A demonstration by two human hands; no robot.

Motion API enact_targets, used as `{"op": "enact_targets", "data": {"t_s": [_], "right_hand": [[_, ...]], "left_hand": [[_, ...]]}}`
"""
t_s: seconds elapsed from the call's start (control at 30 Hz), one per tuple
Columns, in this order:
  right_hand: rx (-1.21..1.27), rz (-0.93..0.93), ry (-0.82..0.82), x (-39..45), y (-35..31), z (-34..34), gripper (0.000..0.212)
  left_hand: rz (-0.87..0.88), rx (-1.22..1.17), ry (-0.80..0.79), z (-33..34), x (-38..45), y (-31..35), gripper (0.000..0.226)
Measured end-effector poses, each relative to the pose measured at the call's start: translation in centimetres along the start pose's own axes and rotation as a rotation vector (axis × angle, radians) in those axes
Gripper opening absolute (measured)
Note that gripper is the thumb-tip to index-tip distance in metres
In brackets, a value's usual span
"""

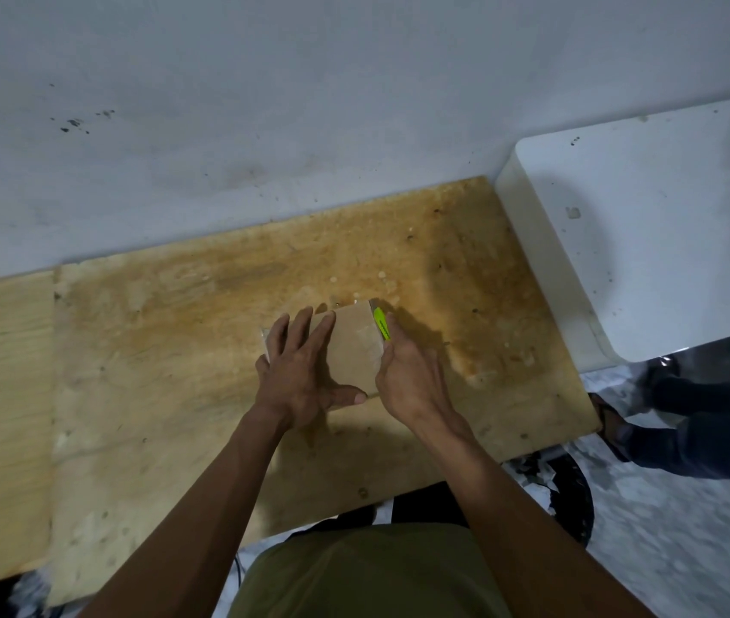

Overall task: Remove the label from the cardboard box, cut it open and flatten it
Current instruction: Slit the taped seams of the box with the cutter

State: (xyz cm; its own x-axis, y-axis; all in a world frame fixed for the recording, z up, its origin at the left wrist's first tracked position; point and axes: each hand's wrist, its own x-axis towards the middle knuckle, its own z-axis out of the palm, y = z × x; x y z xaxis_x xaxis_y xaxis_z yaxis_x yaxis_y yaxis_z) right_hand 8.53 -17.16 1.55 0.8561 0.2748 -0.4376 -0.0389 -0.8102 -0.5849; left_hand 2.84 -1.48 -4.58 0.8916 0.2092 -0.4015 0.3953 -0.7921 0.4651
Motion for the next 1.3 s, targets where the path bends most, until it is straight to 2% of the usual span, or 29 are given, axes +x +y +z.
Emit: {"op": "enact_targets", "data": {"t_s": [0.6, 0.9, 1.3], "right_hand": [[-0.075, -0.001, -0.001, -1.3, 0.3, 0.0, 0.059], [-0.114, 0.008, -0.034, -2.2, 0.9, 0.1, 0.073], [-0.142, -0.011, -0.004, -3.0, 1.9, 0.6, 0.073]], "left_hand": [[0.01, 0.017, 0.017, 0.2, 0.0, -0.1, 0.126], [-0.002, 0.014, 0.015, 0.2, 0.0, 0.0, 0.128], [-0.001, 0.024, 0.017, 0.2, 0.0, 0.0, 0.127]]}}
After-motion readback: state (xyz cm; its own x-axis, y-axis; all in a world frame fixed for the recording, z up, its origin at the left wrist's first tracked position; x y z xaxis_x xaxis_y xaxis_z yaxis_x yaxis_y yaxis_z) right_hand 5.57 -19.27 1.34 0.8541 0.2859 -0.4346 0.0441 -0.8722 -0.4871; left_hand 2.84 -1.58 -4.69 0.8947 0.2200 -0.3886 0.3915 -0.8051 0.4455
